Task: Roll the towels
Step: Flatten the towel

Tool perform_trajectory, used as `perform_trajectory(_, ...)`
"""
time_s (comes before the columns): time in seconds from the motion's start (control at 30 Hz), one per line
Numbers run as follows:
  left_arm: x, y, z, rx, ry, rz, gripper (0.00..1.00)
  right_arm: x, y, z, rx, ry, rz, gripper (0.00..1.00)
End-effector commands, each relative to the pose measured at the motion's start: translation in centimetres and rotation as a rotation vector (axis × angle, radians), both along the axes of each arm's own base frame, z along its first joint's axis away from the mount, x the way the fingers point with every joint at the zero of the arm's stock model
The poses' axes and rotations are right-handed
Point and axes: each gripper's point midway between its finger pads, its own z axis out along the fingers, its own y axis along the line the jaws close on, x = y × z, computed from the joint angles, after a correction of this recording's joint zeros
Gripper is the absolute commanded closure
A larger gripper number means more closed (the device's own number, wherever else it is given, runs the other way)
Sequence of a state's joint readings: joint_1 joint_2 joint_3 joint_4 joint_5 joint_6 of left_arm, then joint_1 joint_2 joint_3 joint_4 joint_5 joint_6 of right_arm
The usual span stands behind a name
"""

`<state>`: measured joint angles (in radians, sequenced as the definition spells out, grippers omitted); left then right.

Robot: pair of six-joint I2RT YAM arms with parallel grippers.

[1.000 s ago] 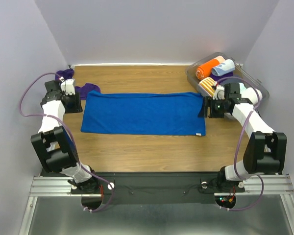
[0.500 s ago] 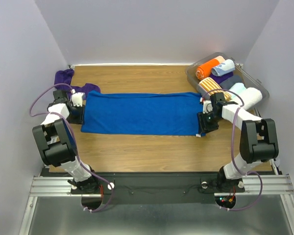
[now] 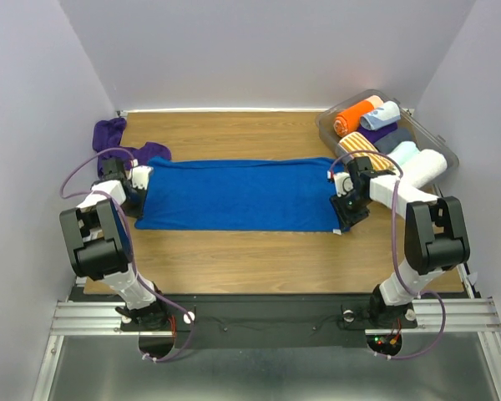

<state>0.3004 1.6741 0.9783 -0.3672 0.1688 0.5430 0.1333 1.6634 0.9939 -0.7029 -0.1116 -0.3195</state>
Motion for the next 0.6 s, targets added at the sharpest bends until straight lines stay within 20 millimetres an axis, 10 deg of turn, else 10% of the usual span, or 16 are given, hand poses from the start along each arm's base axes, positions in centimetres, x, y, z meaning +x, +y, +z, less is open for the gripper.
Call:
perform_trajectory(0.0, -6.8, 0.0, -1.4, 0.051, 0.189, -0.035, 0.76, -5.0, -1.8, -0.9, -0.086, 0.154, 0.111, 0.56)
perform_trajectory(0.27, -9.2, -0.5, 0.5, 0.063, 0.188, -0.077, 0.69, -10.2, -3.2, 1.1, -0.107, 0.251, 0.23, 0.6)
perform_trajectory(0.57, -4.3, -1.7, 8.4, -0.024, -0.018, -0.158, 0.52, -4.0, -0.1, 8.1, 0.016, 0.035, 0.217, 0.45)
